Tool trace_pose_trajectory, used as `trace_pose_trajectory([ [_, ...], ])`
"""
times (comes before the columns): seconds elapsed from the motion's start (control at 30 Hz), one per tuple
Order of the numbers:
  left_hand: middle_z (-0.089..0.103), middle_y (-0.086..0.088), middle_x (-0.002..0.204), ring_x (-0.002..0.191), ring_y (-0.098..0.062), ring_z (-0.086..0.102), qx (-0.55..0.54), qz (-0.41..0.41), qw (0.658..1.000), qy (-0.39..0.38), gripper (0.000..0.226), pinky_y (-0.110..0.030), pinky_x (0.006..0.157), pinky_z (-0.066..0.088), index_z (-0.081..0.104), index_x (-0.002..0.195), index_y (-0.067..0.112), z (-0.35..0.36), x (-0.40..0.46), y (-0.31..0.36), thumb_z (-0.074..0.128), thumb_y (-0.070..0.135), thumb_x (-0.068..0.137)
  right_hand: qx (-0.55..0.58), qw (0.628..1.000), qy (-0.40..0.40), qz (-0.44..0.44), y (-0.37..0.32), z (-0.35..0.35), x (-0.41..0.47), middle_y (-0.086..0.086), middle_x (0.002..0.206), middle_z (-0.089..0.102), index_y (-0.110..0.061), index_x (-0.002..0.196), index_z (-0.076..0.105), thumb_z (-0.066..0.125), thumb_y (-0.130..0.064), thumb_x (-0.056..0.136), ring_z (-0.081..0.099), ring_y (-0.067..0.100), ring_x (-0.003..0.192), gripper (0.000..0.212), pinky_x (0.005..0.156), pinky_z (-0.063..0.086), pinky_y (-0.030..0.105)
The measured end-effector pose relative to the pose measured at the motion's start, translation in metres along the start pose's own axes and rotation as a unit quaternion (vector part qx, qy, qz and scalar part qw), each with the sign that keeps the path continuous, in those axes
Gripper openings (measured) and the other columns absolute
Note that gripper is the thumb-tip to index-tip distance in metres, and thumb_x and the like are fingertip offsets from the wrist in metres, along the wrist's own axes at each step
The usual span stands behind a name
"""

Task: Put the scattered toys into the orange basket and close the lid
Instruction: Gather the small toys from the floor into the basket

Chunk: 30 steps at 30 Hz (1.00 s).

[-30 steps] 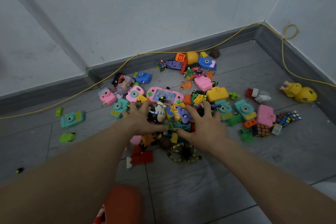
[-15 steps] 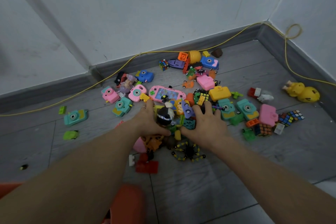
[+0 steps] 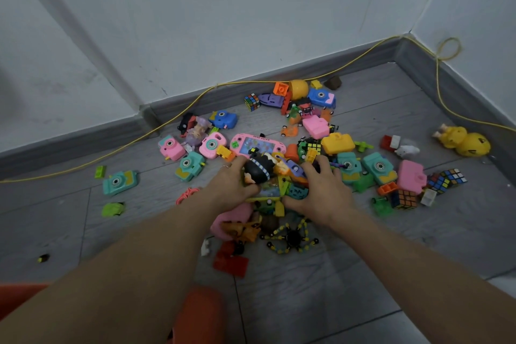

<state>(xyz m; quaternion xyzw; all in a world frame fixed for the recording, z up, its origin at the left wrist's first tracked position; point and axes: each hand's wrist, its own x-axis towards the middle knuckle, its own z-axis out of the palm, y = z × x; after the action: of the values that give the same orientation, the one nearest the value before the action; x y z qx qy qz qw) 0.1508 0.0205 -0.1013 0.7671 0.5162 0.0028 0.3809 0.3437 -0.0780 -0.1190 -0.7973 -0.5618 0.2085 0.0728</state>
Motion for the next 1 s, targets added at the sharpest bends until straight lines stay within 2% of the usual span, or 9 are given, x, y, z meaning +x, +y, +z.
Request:
trace_pose_trajectory([
  [0.23,0.052,-0.001,0.109,0.095,-0.019,0.051,-0.021,0.015,1.0,0.0,0.044,-0.021,0.063,0.038,0.046,0.124,0.016,-0.009,-0.006,0.013,0.071,0.019,0.088,0.058,0.998,0.034,0.014,0.011,0.001,-0.006,-0.001,0.14,0.03,-0.029,0.131,0.041,0.063,-0.074,0.068,0.044,0.031,0.123,0.081,0.081,0.053,0.045],
  [0.4,0.057,-0.003,0.104,0.084,-0.016,0.056,-0.022,0.025,0.999,0.015,0.035,-0.029,0.064,0.046,0.049,0.111,0.019,-0.024,-0.01,0.018,0.073,0.02,0.086,0.123,0.991,0.053,0.031,0.013,-0.005,-0.015,0.0,0.126,0.035,-0.029,0.119,0.047,0.056,-0.074,0.063,0.051,0.029,0.112,0.072,0.082,0.054,0.048],
  [0.5,0.056,-0.002,0.102,0.078,-0.012,0.055,-0.005,0.042,0.998,0.056,0.034,-0.024,0.058,0.042,0.048,0.112,0.018,-0.04,-0.018,0.021,0.071,0.022,0.087,0.142,0.988,0.059,0.032,0.009,-0.012,-0.02,0.0,0.121,0.037,-0.033,0.117,0.048,0.053,-0.075,0.06,0.054,0.029,0.106,0.071,0.083,0.055,0.05],
  [0.57,0.057,-0.002,0.1,0.079,-0.014,0.055,-0.004,0.051,0.995,0.088,0.034,-0.022,0.058,0.042,0.049,0.111,0.016,-0.055,-0.025,0.025,0.072,0.021,0.087,0.155,0.986,0.063,0.022,0.004,-0.02,-0.023,0.001,0.123,0.036,-0.03,0.124,0.048,0.06,-0.07,0.064,0.054,0.028,0.107,0.074,0.087,0.054,0.049],
  [0.67,0.059,-0.003,0.092,0.079,-0.019,0.053,0.0,0.076,0.987,0.145,0.033,-0.026,0.059,0.041,0.051,0.106,0.017,-0.085,-0.046,0.03,0.074,0.02,0.083,0.176,0.982,0.067,-0.004,-0.008,-0.037,-0.029,0.001,0.118,0.036,-0.026,0.115,0.052,0.073,-0.052,0.074,0.054,0.026,0.099,0.053,0.088,0.052,0.043],
  [0.77,0.06,-0.002,0.089,0.076,-0.017,0.051,-0.003,0.099,0.978,0.185,0.034,-0.03,0.066,0.042,0.053,0.107,0.016,-0.118,-0.078,0.03,0.075,0.022,0.082,0.213,0.974,0.067,-0.044,-0.026,-0.065,-0.037,0.005,0.111,0.049,-0.033,0.099,0.057,0.075,-0.059,0.066,0.061,0.023,0.087,0.046,0.076,0.058,0.043],
  [0.83,0.058,0.005,0.081,0.068,-0.009,0.05,-0.017,0.107,0.971,0.211,0.034,-0.019,0.06,0.041,0.053,0.107,0.018,-0.142,-0.108,0.028,0.076,0.025,0.083,0.247,0.964,0.075,-0.07,-0.049,-0.088,-0.047,0.01,0.104,0.059,-0.029,0.092,0.06,0.073,-0.063,0.061,0.066,0.023,0.08,0.048,0.064,0.06,0.039],
  [0.93,0.06,0.007,0.079,0.06,0.001,0.048,-0.051,0.109,0.961,0.247,0.032,-0.013,0.055,0.041,0.056,0.104,0.018,-0.174,-0.163,0.021,0.078,0.024,0.082,0.313,0.934,0.09,-0.151,-0.104,-0.125,-0.076,0.001,0.09,0.066,-0.021,0.087,0.061,0.08,-0.042,0.074,0.067,0.012,0.076,0.03,0.052,0.052,0.016],
  [1.0,0.062,0.005,0.08,0.061,0.002,0.051,-0.077,0.102,0.962,0.242,0.03,-0.011,0.056,0.043,0.058,0.104,0.016,-0.194,-0.202,0.013,0.078,0.02,0.082,0.378,0.901,0.056,-0.205,-0.147,-0.147,-0.108,-0.01,0.094,0.068,-0.032,0.096,0.059,0.079,-0.03,0.079,0.069,0.003,0.081,0.026,0.055,0.056,0.02],
])
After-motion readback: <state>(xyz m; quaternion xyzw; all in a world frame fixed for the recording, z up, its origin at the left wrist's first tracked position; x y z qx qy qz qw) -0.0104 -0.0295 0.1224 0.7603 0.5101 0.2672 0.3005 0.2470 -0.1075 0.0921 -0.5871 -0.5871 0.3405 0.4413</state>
